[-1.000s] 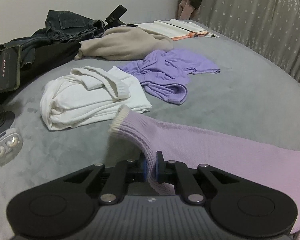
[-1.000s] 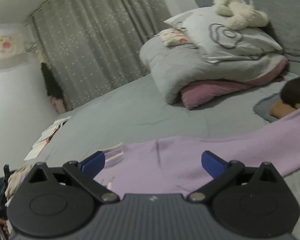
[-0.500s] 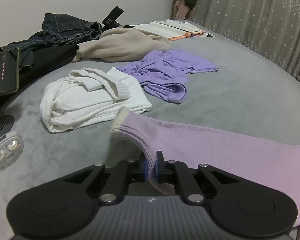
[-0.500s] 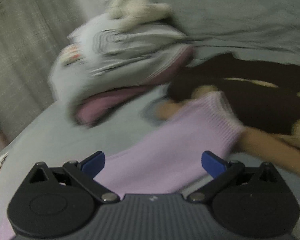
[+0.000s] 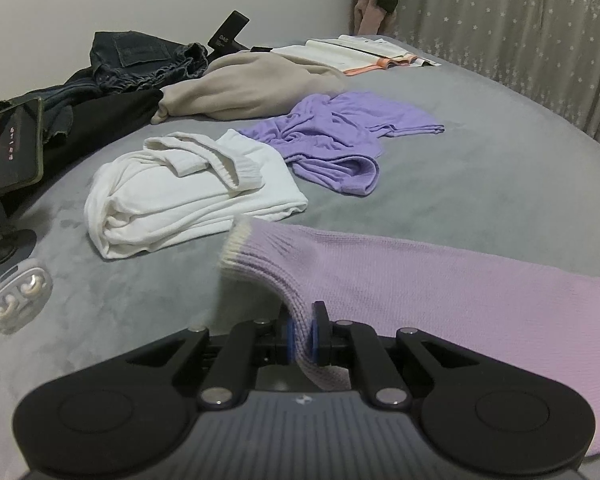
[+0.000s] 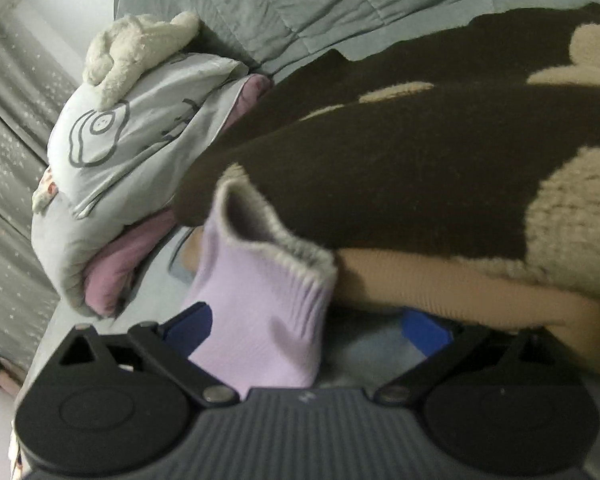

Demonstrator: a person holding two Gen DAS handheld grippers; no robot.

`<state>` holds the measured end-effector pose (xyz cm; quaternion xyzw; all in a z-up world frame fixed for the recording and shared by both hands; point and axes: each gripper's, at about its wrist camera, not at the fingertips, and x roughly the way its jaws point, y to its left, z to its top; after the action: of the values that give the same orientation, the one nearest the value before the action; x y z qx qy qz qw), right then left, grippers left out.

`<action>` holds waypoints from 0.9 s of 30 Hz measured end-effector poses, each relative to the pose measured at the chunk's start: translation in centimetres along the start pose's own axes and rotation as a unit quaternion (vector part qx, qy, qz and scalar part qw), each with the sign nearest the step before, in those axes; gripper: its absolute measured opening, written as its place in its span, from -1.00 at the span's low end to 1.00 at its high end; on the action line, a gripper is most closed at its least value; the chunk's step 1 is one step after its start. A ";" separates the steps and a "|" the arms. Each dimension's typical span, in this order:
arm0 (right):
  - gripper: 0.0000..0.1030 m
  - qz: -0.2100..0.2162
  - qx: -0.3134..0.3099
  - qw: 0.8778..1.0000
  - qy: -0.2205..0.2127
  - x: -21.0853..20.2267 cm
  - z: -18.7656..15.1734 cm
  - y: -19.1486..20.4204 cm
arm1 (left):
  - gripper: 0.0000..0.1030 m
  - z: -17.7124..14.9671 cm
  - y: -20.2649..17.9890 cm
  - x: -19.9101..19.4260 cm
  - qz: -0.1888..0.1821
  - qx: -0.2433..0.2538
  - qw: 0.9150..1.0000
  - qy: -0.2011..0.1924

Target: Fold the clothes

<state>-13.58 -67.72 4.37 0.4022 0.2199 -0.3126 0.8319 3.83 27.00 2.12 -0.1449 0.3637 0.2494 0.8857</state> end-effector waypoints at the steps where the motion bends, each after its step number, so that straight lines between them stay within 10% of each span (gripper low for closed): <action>1: 0.41 -0.014 -0.010 1.000 0.001 0.2 -0.1 0.4 | -0.88 0.0 0.0 0.0 0.000 0.000 1.000 0.000; 2: -0.16 -0.023 -0.017 1.000 0.004 0.3 -0.2 0.7 | -0.88 0.0 0.0 0.0 0.000 -0.001 1.000 0.000; 5: -0.85 -0.001 -0.003 1.000 0.023 -0.1 -0.1 0.8 | -0.88 0.1 0.0 0.2 0.002 -0.009 1.000 0.001; 17: -0.88 0.056 -0.096 0.993 -0.038 -5.4 1.3 6.2 | -0.90 1.0 1.8 -0.3 -0.034 -0.076 0.997 0.005; 27: -0.89 -0.012 -0.263 0.955 -0.136 -3.0 2.0 11.6 | -0.90 0.9 1.6 -0.1 -0.033 -0.065 0.997 0.003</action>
<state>-7.39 -62.71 13.57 0.1199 0.1837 -0.3059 0.9265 3.43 28.67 2.72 -0.2145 0.3444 0.2430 0.8811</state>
